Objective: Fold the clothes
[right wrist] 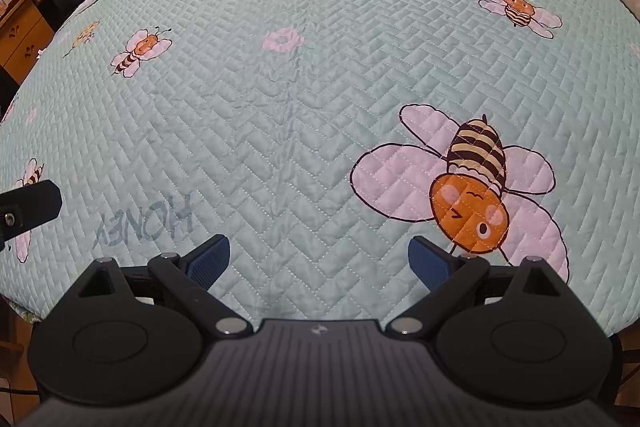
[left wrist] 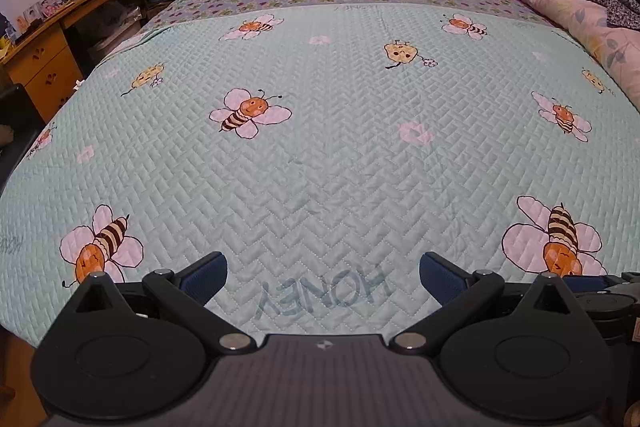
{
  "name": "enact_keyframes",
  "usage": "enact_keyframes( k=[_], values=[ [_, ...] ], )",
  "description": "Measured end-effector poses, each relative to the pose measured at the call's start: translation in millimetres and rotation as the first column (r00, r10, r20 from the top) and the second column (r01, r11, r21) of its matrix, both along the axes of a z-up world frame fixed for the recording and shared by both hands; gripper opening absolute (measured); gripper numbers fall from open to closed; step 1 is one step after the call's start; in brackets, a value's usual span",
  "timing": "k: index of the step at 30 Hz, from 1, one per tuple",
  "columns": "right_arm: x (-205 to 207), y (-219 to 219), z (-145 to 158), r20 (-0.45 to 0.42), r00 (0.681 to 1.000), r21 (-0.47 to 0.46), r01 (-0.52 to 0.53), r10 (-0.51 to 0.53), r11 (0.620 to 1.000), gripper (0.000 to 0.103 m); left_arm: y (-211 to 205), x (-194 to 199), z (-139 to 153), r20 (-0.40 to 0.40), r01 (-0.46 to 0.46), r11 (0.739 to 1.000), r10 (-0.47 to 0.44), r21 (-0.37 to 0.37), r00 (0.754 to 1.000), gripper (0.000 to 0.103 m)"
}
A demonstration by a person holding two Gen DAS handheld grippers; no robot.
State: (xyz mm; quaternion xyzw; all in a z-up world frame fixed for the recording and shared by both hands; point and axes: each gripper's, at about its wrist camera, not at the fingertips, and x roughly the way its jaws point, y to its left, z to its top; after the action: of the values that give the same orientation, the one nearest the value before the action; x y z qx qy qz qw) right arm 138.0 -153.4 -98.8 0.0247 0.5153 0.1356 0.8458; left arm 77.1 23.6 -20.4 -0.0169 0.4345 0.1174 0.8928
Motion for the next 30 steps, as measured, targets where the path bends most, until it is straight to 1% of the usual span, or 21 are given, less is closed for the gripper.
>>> enact_keyframes(
  k=[2,5,11,15,21,26,30],
  values=[
    [0.5,-0.6,-0.4,-0.002,1.0,0.002,0.003,-0.003,1.0,0.096,0.1,-2.2,2.3,0.02,-0.014,1.0,0.014,0.008,1.0,0.102],
    [0.8,-1.2,-1.1,-0.004,1.0,0.002,0.007,-0.007,1.0,0.096,-1.0,-4.8,6.8,0.049,-0.043,0.998,0.041,0.041,0.998,0.102],
    [1.0,-0.2,-0.4,-0.004,1.0,0.002,0.004,-0.004,1.0,0.096,-7.3,-7.7,10.5,0.075,-0.011,0.999,0.008,0.043,0.997,0.102],
    [1.9,-1.2,-0.7,-0.005,1.0,0.002,0.007,-0.007,1.0,0.096,-7.7,-6.4,9.2,0.083,0.024,1.0,-0.024,0.005,0.996,0.102],
    [3.1,-3.4,-0.6,-0.004,1.0,0.003,0.015,-0.015,1.0,0.096,-2.9,-1.9,4.8,0.082,0.036,0.998,-0.033,-0.042,0.996,0.102],
    [3.6,-3.0,-0.8,-0.004,1.0,0.003,0.012,-0.012,1.0,0.096,-3.5,-1.1,2.2,0.085,0.043,0.998,-0.04,-0.041,0.996,0.102],
    [3.9,-2.6,-0.9,-0.003,1.0,0.001,0.012,-0.012,1.0,0.096,-6.1,-3.0,3.6,0.104,0.048,0.999,-0.046,-0.025,0.994,0.102]
  ],
)
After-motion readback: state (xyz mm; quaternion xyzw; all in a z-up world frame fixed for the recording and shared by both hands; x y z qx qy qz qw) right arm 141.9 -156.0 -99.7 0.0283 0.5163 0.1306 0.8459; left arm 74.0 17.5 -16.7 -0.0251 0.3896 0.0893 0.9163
